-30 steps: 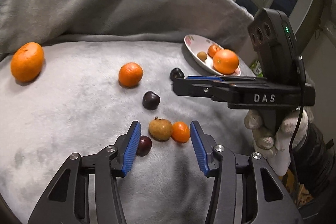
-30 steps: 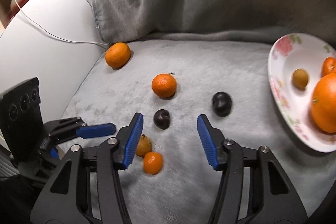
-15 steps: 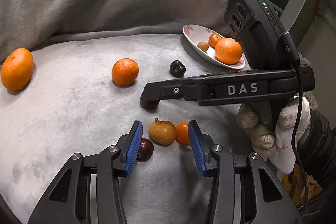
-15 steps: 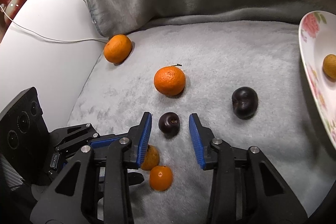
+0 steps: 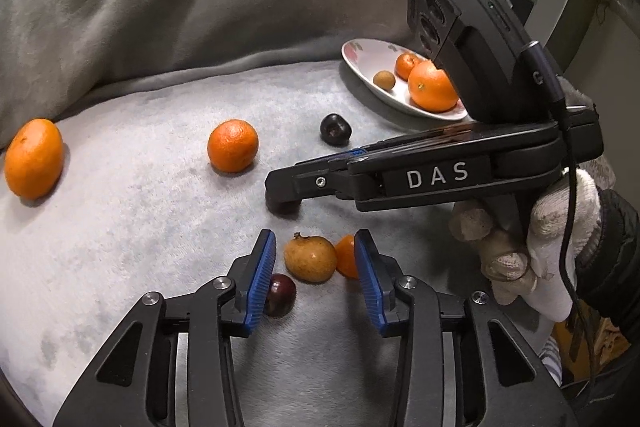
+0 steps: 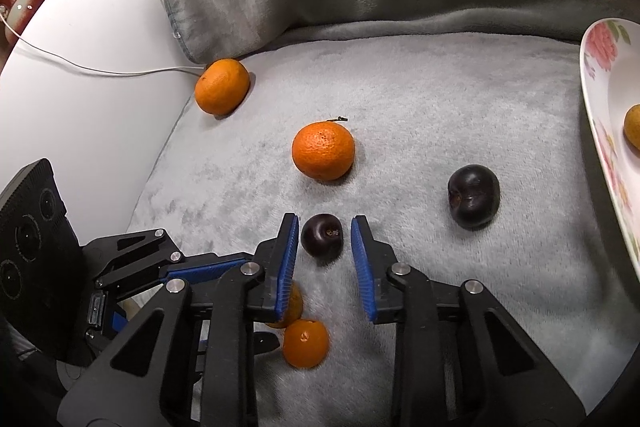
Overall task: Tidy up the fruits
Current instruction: 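Grasp a brown pear with the left gripper while the right gripper grasps a dark plum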
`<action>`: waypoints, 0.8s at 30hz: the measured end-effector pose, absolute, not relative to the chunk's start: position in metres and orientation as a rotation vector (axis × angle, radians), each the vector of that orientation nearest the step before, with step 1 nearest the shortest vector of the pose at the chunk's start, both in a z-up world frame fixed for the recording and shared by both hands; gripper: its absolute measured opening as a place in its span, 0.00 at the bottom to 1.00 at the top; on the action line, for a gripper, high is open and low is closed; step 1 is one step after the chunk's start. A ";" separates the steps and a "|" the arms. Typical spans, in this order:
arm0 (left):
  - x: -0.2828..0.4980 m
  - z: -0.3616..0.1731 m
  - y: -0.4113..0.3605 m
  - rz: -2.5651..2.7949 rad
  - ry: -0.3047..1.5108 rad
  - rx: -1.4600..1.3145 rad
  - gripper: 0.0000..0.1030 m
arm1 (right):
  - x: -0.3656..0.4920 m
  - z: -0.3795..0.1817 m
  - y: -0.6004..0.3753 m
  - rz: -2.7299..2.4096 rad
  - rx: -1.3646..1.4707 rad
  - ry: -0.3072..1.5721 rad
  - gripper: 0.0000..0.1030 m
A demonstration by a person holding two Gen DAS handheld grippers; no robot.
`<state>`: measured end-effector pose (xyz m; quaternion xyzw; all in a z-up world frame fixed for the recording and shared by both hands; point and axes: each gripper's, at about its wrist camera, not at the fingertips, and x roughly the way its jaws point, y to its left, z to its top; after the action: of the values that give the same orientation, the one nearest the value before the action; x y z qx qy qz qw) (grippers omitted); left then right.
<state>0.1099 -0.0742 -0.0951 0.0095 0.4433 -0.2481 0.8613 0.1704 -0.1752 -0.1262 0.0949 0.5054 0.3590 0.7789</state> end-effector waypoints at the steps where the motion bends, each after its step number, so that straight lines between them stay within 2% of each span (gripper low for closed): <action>1: 0.111 -0.096 -0.074 -0.523 0.937 0.016 0.37 | 0.170 -0.127 -0.175 0.776 0.206 1.094 0.26; 7: 0.120 -0.102 -0.070 -0.553 0.982 -0.019 0.37 | 0.169 -0.128 -0.172 0.781 0.201 1.101 0.23; 12: 0.125 -0.103 -0.070 -0.566 1.000 -0.031 0.26 | 0.169 -0.128 -0.170 0.781 0.196 1.103 0.22; 24: 0.117 -0.099 -0.062 -0.534 0.962 -0.056 0.26 | 0.170 -0.125 -0.179 0.776 0.233 1.073 0.20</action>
<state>0.1167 -0.0621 -0.0986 -0.0267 0.4569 -0.2539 0.8521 0.1699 -0.1791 -0.1247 0.1081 0.4969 0.3594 0.7825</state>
